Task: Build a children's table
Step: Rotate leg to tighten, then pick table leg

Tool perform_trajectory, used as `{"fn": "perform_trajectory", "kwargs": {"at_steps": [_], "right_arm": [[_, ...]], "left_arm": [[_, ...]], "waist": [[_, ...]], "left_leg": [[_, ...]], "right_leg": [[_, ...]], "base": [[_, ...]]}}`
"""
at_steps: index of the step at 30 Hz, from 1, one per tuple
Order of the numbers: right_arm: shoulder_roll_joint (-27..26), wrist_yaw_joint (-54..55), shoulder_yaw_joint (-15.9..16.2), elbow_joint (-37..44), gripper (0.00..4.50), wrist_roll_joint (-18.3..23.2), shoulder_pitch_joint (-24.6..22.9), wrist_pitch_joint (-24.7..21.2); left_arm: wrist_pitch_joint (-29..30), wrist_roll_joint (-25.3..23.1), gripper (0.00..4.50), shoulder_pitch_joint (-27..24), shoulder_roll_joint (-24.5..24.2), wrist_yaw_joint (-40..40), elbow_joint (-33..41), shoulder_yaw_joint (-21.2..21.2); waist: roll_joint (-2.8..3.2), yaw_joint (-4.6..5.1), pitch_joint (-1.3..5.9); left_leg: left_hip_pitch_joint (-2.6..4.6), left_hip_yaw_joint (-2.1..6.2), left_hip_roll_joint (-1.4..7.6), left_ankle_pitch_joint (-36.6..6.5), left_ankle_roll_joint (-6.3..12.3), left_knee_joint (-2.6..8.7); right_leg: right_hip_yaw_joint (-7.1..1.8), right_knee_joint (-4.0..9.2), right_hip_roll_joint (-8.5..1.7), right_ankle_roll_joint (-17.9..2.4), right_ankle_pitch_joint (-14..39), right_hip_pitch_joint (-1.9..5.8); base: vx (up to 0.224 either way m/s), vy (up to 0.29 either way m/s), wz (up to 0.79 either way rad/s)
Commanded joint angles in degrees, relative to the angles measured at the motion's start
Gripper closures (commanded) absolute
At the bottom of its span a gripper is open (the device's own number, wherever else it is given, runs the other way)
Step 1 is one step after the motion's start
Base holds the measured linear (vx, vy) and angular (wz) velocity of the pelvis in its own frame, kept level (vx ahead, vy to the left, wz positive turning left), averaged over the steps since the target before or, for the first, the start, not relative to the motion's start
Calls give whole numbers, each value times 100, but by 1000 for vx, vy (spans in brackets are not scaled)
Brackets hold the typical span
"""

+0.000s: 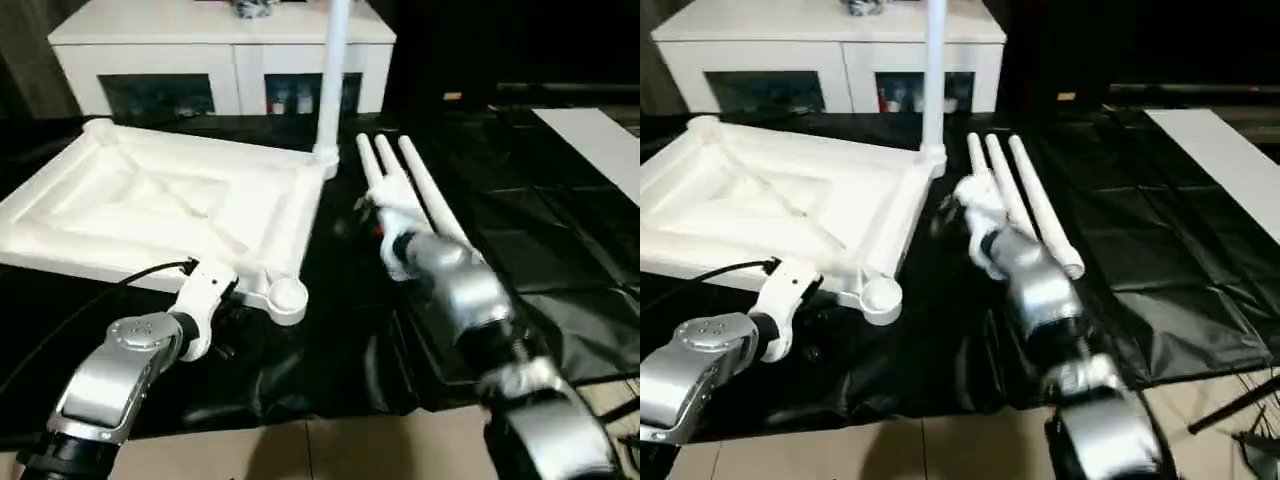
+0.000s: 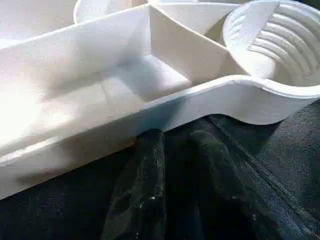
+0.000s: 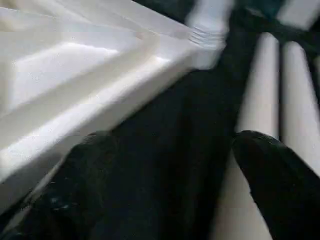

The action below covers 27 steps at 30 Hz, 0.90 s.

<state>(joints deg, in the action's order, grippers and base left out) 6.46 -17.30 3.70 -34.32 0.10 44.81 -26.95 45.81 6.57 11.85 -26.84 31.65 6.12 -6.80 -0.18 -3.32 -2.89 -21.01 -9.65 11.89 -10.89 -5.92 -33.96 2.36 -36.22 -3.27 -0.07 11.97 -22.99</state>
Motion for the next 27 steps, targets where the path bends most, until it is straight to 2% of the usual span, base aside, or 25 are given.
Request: {"fn": "perform_trajectory", "kwargs": {"at_steps": [1,4,8,9,12,13,20,27], "right_arm": [[96,189,-252,-344,7,78,305,-314],[153,192,-364,-1241,7,121,865,-400],[151,335,-412,-2258,7,93,1328,-456],[151,335,-412,-2258,7,93,1328,-456],[130,527,-376,-2618,7,-44,1455,-375],[107,633,-406,-2790,7,-64,1508,-289],[51,1083,-629,-3486,7,41,1754,23],[17,885,-862,-3875,7,220,1805,-128]], "left_arm": [[-124,84,349,60,-167,172,239,-19],[-99,316,349,62,-423,598,631,44],[-6,600,349,170,-714,1069,1072,80],[-6,600,349,170,-714,1069,1072,80],[38,763,349,258,-757,1244,1281,59],[41,822,349,288,-754,1287,1328,36],[80,909,349,298,-819,1357,1373,-21],[87,935,349,375,-878,1406,1343,-42]], "waist": [[125,-6,384],[127,-5,390],[117,-1,379],[98,-14,394],[95,-22,400],[67,-28,398],[86,-2,386],[98,-3,375]], "left_leg": [[68,0,37,-658,-170,356],[71,-7,42,-681,-173,345],[54,-26,40,-583,-142,331],[62,-29,41,-488,-127,324],[48,-33,42,-362,-147,314],[45,-42,37,-359,-141,310],[44,-46,39,-579,-178,310],[46,-38,47,-787,-188,311]], "right_leg": [[-214,321,-290,-1309,-387,311],[-210,307,-306,-1396,-367,300],[-207,282,-306,-1489,-502,302],[-203,266,-307,-1510,-551,306],[-200,250,-313,-1509,-645,319],[-204,248,-312,-1500,-637,323],[-205,259,-313,-1402,-311,301],[-203,263,-311,-1396,-118,285]], "base": [[0,0,0],[0,0,0],[0,0,0],[0,0,0],[0,0,0],[0,0,0],[0,0,0],[0,0,0]]}}
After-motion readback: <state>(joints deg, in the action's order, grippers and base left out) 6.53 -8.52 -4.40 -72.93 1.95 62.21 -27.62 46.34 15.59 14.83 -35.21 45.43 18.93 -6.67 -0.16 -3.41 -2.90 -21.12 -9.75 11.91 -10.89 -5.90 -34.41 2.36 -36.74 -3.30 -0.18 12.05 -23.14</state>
